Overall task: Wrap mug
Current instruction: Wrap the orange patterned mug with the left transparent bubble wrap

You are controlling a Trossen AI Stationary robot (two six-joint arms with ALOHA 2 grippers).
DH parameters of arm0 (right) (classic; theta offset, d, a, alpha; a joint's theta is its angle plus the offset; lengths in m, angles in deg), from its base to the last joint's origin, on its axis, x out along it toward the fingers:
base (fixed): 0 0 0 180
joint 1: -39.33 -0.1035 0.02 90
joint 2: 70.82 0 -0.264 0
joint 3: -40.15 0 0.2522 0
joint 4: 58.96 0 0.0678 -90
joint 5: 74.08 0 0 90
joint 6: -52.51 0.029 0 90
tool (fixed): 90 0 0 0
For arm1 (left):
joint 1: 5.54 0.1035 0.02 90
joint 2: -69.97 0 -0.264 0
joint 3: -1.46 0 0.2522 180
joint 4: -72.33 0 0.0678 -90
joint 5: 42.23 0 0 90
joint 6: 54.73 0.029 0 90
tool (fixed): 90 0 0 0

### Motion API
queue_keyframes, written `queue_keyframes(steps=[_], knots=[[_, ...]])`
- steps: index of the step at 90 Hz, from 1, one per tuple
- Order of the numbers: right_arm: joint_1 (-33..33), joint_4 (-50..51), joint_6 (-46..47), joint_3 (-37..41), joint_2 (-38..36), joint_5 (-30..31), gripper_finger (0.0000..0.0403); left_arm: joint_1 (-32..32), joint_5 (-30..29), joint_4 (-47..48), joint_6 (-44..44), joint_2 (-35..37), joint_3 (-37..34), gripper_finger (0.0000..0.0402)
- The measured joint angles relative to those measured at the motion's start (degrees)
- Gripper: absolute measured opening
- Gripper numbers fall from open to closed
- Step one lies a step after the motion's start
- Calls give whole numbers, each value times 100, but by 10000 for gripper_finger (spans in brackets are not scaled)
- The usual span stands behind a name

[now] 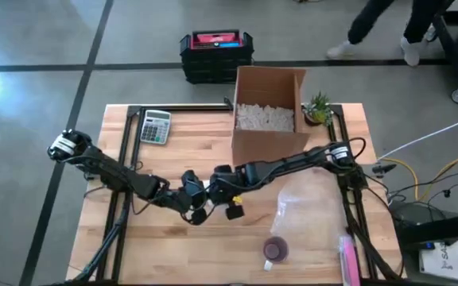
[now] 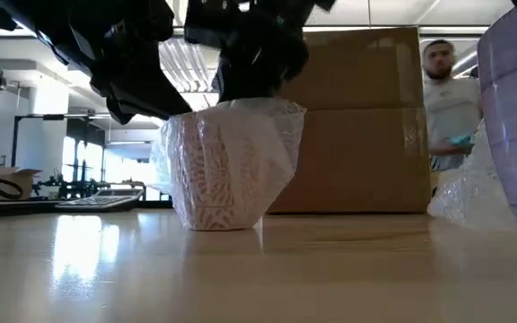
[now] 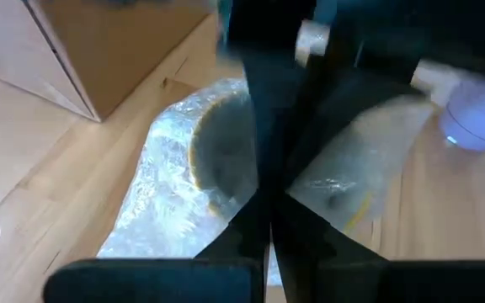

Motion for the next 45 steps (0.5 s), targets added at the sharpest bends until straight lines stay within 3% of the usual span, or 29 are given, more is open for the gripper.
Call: queue_keyframes(steps=[19,45], knots=[[24,1618,-56,-1549,-501,22,0,-2,1,10,7,0,16,0],[12,1832,117,-1400,-893,-9,0,11,13,33,128,-4,81,0]])
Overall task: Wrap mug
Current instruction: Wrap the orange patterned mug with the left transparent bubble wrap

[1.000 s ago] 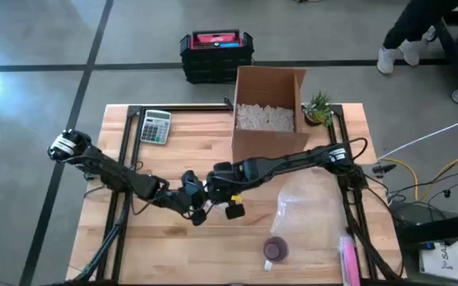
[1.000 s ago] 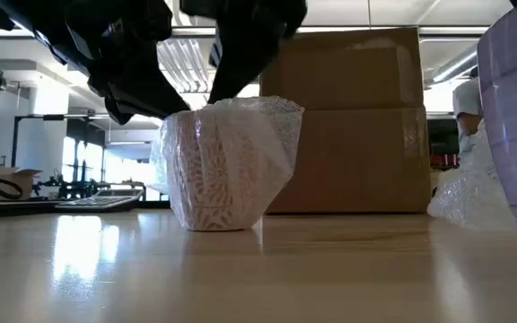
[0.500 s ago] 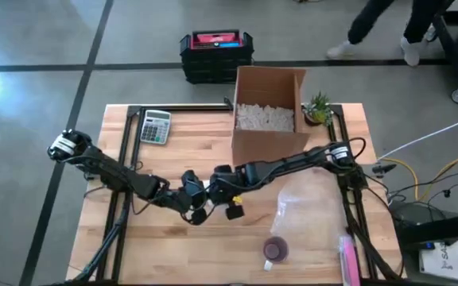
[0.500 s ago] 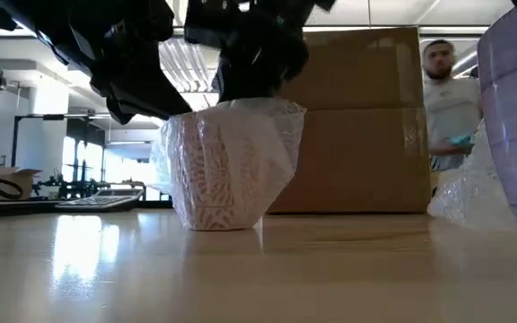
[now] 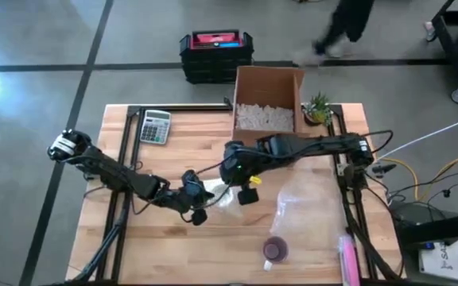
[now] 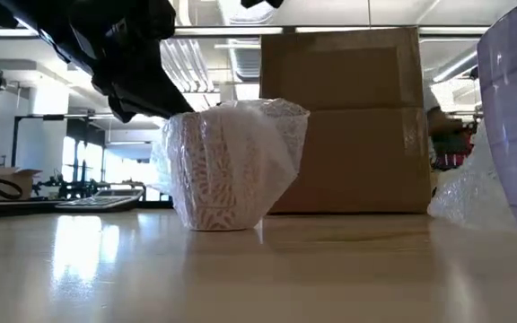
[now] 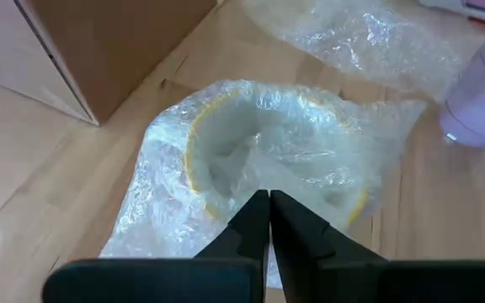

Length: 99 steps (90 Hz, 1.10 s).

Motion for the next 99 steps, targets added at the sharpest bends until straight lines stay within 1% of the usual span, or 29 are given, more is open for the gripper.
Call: queue_keyframes(steps=[7,26,36,43,54,59,68,73,80,86,93,99], knots=[[-1,-126,-13,187,55,-2,0,-2,28,-7,-1,4,2,0],[73,-1265,-89,907,41,-7,0,-4,38,-23,-7,191,5,0],[112,-1279,-70,1320,46,-7,0,-4,37,-22,0,279,7,0],[114,-1290,16,1518,-82,-4,0,-4,39,-12,50,337,9,0],[112,-1169,24,1582,-378,-18,0,-4,146,33,168,616,7,0],[106,-1173,20,1598,-511,-191,0,-4,195,33,209,822,11,0],[93,-1403,-11,1651,-614,-730,0,-4,470,245,326,1263,11,0],[57,-1586,-4,1758,-616,-931,0,-4,603,434,330,1544,11,0],[-30,-1877,-29,2008,-553,-962,0,-5,750,691,326,1880,11,0],[-99,-2064,-94,2279,-476,-951,0,-9,763,996,239,2092,11,0],[-192,-2540,-90,2547,-394,-916,0,-4,757,1413,-3,2266,8,5],[-259,-2710,-95,2612,-308,-909,0,-4,746,1674,-215,2332,7,13]])
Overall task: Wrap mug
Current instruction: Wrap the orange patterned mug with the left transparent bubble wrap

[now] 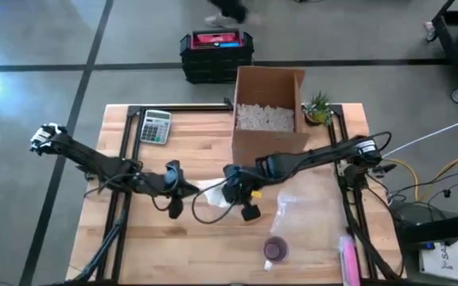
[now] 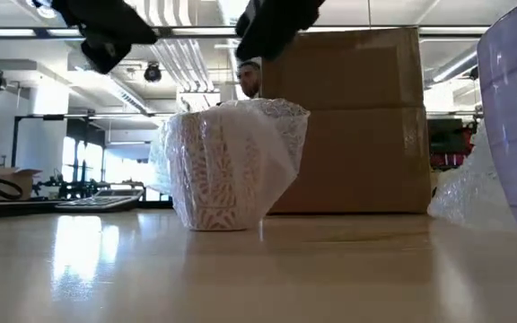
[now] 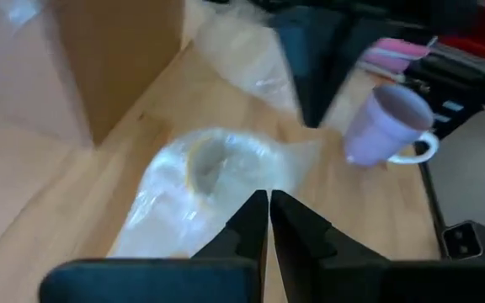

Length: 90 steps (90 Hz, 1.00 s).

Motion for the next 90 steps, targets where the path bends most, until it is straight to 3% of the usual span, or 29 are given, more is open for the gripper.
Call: queue_keyframes(steps=[24,49,73,90], knots=[[-38,-420,-79,0,85,32,0,0,6,238,-377,-387,-6,88],[128,-1222,-463,-19,265,1143,11,-11,-16,208,-564,-561,-11,154],[258,-766,-178,-28,1194,987,2,-33,-18,-341,-607,-984,-217,147],[265,-717,-225,-48,1286,893,1,-35,-21,-783,-572,-1577,-254,123]])
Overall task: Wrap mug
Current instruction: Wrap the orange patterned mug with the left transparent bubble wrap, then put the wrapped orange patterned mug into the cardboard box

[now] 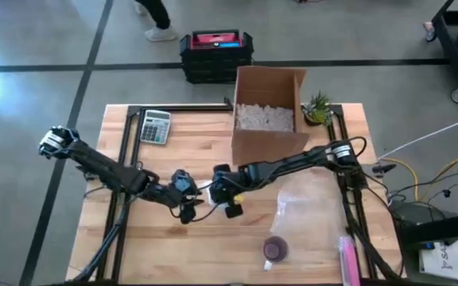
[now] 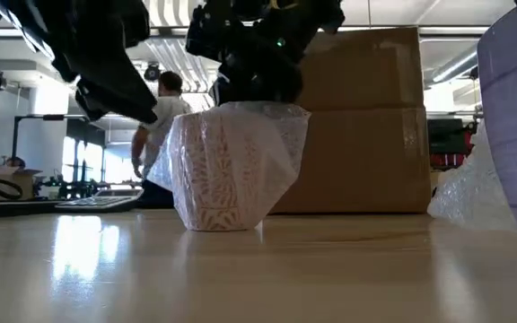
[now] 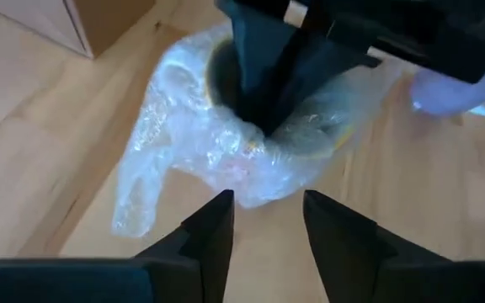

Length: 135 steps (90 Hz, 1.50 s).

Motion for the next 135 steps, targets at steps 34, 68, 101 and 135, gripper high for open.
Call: queue_keyframes(steps=[34,68,101,135], knots=[[-38,1355,332,-741,-970,-301,20,0,-5,-433,122,-571,0,88],[-467,1296,270,-694,-347,217,221,-28,50,-418,149,-380,2,81],[-358,1238,583,-762,468,195,256,-59,60,-419,83,-373,7,94],[-343,1458,280,-756,568,-447,50,-126,491,-357,-38,-298,7,70]])
